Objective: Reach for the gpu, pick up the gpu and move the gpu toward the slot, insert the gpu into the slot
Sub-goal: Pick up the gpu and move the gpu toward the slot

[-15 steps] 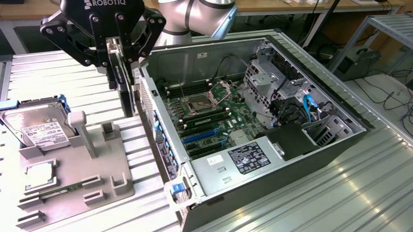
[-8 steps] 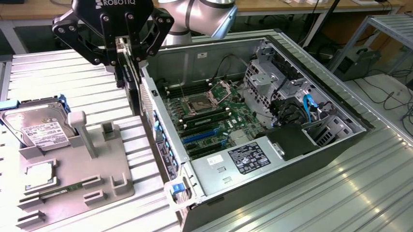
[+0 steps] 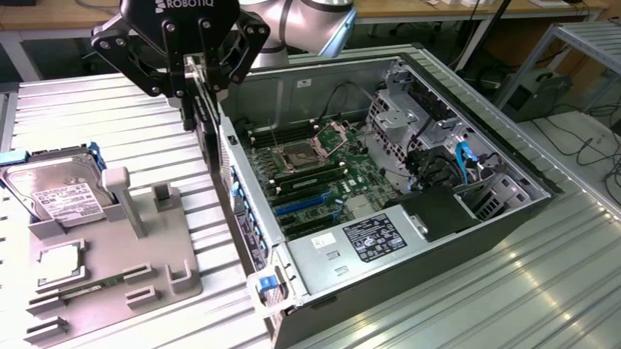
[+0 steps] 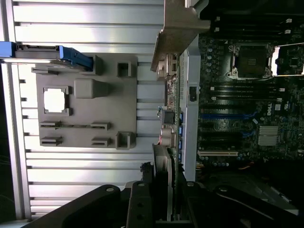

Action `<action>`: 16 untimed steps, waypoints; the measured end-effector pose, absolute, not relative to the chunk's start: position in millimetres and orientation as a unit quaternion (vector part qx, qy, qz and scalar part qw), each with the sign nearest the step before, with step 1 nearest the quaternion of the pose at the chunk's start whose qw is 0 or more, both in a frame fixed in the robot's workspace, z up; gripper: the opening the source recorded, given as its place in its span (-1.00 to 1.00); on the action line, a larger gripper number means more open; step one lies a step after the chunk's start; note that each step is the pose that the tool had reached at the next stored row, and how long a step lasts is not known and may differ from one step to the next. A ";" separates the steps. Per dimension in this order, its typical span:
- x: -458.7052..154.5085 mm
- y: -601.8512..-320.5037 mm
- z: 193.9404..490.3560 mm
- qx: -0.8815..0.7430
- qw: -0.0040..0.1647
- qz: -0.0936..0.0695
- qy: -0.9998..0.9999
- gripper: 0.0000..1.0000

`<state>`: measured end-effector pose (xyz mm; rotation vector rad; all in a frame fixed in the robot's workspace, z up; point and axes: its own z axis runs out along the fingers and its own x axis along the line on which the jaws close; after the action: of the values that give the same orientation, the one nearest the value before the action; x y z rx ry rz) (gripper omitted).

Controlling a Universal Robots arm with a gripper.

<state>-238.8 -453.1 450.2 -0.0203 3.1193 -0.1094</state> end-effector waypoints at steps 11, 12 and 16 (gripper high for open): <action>-220.9 -453.1 450.1 -0.006 0.010 -0.035 0.999 -0.44; -219.5 -453.1 450.1 -0.006 0.010 -0.035 0.999 -0.44; -212.9 -453.1 450.1 -0.006 0.010 -0.035 0.999 -0.44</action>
<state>-212.9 -453.1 450.1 -0.0203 3.1192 -0.1094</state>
